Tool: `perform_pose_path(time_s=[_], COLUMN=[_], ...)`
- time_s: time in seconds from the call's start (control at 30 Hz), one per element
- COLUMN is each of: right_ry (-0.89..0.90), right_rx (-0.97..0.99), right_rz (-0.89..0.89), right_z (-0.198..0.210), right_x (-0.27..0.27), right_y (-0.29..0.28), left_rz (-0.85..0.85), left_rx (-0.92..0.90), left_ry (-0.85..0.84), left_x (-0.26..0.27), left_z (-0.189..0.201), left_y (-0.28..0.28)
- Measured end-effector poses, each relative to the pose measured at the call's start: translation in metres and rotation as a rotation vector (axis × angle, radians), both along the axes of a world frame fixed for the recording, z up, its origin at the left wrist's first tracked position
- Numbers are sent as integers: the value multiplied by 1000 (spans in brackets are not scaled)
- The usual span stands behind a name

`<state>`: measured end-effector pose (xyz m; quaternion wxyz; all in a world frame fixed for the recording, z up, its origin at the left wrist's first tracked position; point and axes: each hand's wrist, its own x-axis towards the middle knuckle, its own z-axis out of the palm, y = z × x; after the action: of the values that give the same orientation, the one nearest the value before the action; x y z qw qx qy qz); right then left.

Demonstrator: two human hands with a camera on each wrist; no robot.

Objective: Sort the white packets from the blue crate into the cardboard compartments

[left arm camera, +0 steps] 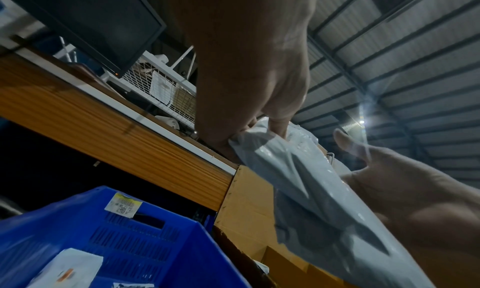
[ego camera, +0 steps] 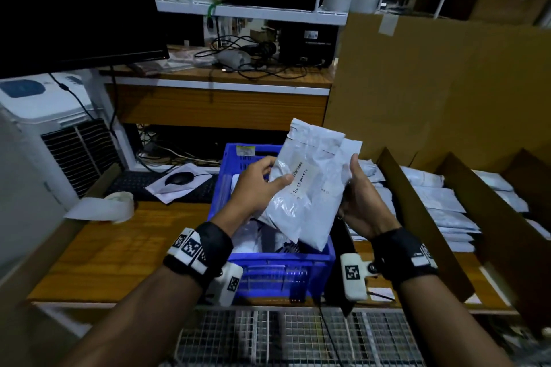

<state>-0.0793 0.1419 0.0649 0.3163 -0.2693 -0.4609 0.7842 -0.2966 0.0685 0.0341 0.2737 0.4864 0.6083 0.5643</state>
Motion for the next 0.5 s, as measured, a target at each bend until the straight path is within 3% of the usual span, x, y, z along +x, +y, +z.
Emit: perform_pose_path(time_s=[0.17,0.4,0.5], right_ry=[-36,-105,-129], right_rx=[213,237,236], right_rz=[-117,-225,-210], right_z=[4,6,4], right_x=[-6,-1,5], right_y=[-17,-23,-21], left_rz=[-46,-67,14], left_rx=[-23,-21,9], left_ry=[17,-126,-201], left_x=[7,4,-2], left_z=[6,4,1], left_y=[-14,-28,-29])
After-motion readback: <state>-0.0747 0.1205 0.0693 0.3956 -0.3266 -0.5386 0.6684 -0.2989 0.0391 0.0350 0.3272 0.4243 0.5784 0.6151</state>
